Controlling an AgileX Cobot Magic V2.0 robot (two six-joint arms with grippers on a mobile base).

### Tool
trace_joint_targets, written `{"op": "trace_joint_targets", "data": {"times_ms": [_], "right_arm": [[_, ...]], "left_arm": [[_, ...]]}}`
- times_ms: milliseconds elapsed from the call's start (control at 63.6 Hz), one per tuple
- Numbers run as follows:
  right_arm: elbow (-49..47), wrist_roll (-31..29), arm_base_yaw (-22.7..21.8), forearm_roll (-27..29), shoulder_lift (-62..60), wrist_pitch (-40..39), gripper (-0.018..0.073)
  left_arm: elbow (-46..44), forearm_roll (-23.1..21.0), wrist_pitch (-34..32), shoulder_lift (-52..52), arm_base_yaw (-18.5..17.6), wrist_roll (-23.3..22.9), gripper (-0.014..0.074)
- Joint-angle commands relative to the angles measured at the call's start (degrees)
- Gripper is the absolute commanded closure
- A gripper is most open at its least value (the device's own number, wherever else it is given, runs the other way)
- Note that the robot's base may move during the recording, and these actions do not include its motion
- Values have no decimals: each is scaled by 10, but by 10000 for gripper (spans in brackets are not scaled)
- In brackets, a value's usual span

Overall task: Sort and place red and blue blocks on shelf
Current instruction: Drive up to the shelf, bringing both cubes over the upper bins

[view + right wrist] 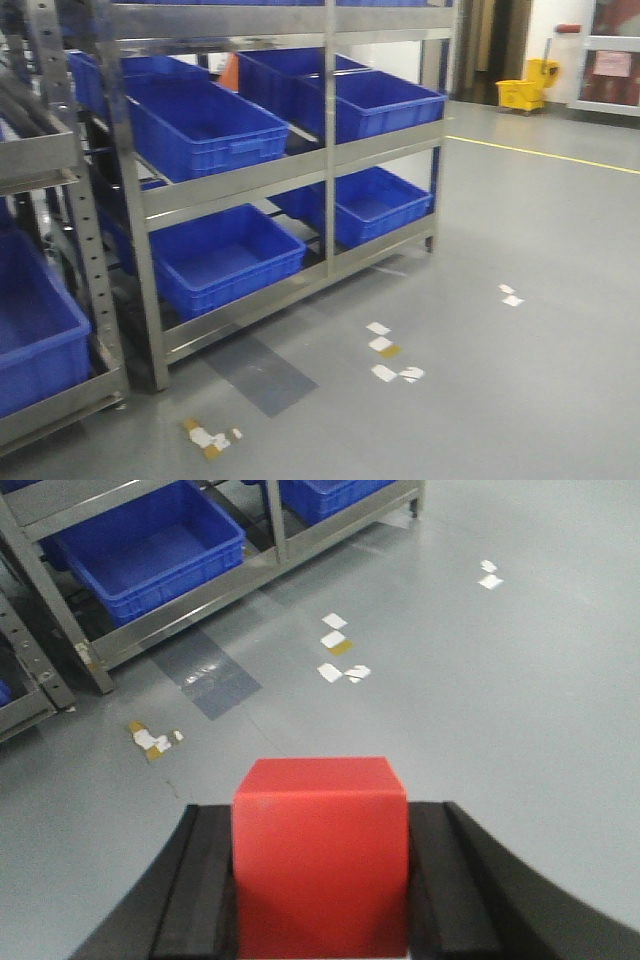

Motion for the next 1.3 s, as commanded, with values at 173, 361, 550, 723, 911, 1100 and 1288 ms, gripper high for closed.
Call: {"op": "trace_joint_targets", "data": {"times_ms": [173,361,550,723,911,1100,1288], "right_arm": [[-16,-4,-2,-6,-4,-45,502],[-16,-4,-2,-6,-4,-45,502],[-16,-4,-2,-6,-4,-45,502],[-16,-4,-2,-6,-4,-45,502],[-16,-4,-2,-6,-4,-45,502],[-16,-4,-2,-6,-4,-45,502],[-16,-4,-2,-6,-4,-45,502]], "left_arm": [[-16,8,-40,3,1,-2,472],[-16,8,-40,3,1,-2,472],[-16,8,-40,3,1,-2,472],[-16,8,-40,3,1,-2,472],[-16,8,-40,3,1,-2,472],[-16,8,-40,3,1,-2,472],[-16,8,-40,3,1,-2,472]]}}
